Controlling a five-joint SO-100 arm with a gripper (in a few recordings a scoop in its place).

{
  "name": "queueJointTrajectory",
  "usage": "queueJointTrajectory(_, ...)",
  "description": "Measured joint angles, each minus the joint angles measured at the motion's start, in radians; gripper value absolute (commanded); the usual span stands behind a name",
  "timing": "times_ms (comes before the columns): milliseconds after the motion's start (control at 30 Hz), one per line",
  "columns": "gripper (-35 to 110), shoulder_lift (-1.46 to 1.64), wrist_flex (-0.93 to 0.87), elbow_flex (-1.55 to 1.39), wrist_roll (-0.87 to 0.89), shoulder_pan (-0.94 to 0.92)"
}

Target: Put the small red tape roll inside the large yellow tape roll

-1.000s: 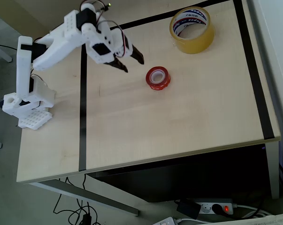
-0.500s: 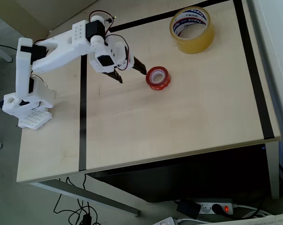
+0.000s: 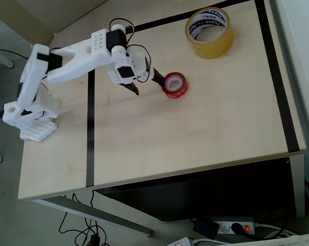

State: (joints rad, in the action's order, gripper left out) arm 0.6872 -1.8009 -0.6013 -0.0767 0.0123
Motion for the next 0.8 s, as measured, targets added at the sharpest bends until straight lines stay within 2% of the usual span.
queueJointTrajectory(233,31,-0.061,0.0,0.104,-0.017,0.0)
queueJointTrajectory(500,31,0.054,0.015,-0.058,-0.017,0.023)
queueJointTrajectory(800,31,0.071,0.015,0.0,-0.017,0.015)
